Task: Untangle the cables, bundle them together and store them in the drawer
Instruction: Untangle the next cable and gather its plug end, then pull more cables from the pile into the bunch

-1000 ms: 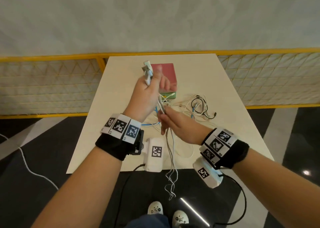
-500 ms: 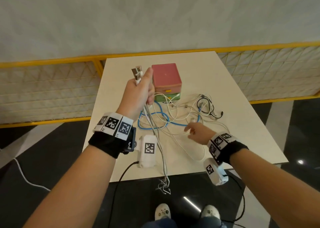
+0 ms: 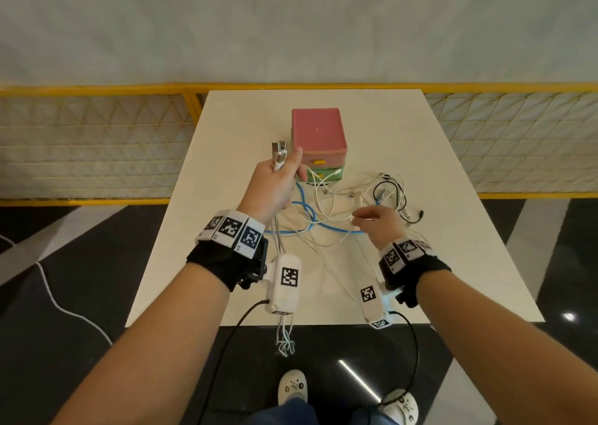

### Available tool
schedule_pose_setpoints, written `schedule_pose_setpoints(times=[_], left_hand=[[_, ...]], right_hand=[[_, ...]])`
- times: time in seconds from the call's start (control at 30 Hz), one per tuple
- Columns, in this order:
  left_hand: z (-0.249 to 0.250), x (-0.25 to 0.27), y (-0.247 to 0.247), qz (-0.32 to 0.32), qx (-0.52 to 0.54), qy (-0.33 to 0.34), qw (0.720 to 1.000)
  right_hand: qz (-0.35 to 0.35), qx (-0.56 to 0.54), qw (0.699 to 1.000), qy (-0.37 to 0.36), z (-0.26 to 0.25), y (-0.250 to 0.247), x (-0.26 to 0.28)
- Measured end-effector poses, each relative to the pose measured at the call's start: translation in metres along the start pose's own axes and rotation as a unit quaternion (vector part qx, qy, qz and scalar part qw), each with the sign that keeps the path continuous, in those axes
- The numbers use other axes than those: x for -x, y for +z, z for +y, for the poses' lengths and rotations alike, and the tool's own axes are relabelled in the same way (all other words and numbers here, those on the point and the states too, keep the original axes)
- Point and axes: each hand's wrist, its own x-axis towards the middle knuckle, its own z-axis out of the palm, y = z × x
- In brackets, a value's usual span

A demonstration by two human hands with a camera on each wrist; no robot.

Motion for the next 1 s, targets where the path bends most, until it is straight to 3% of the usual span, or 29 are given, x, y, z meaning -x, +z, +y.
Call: schedule_pose_setpoints(times=[0.07, 0.13, 0.27, 0.4, 0.73, 0.87, 1.0], left_hand=[[-0.003, 0.0, 0.001, -0.01, -0.011, 0.008, 1.0], [-0.005, 0.002, 0.006, -0.023, -0.021, 0.0, 1.0], [-0.001, 0.01, 0.022, -0.085, -0.047, 0.013, 0.995], [0.008, 0.014, 0.029, -0.053, -0.046, 0.09, 0.994], [0.025, 0.019, 0.027, -0.052, 0.07, 0.102, 0.991], [0.027, 0.012, 0.019, -0.002, 0.062, 0.121, 0.991], [0.049, 0.006, 0.002, -0.014, 0.226, 0.106, 0.968]], right_hand=[[-0.023, -0.185, 0.982, -0.016, -0.023, -0.001, 0.016], [-0.06, -0.275, 0.958, -0.055, -0.047, -0.004, 0.033], [-0.139, -0.248, 0.947, -0.148, -0.082, -0.007, 0.056], [-0.161, -0.164, 0.95, -0.211, -0.098, -0.006, 0.061], [-0.238, -0.192, 0.927, -0.215, -0.112, -0.001, 0.069], [-0.296, -0.12, 0.926, -0.202, -0.108, 0.005, 0.069], [-0.331, -0.058, 0.92, -0.202, -0.087, 0.011, 0.057]])
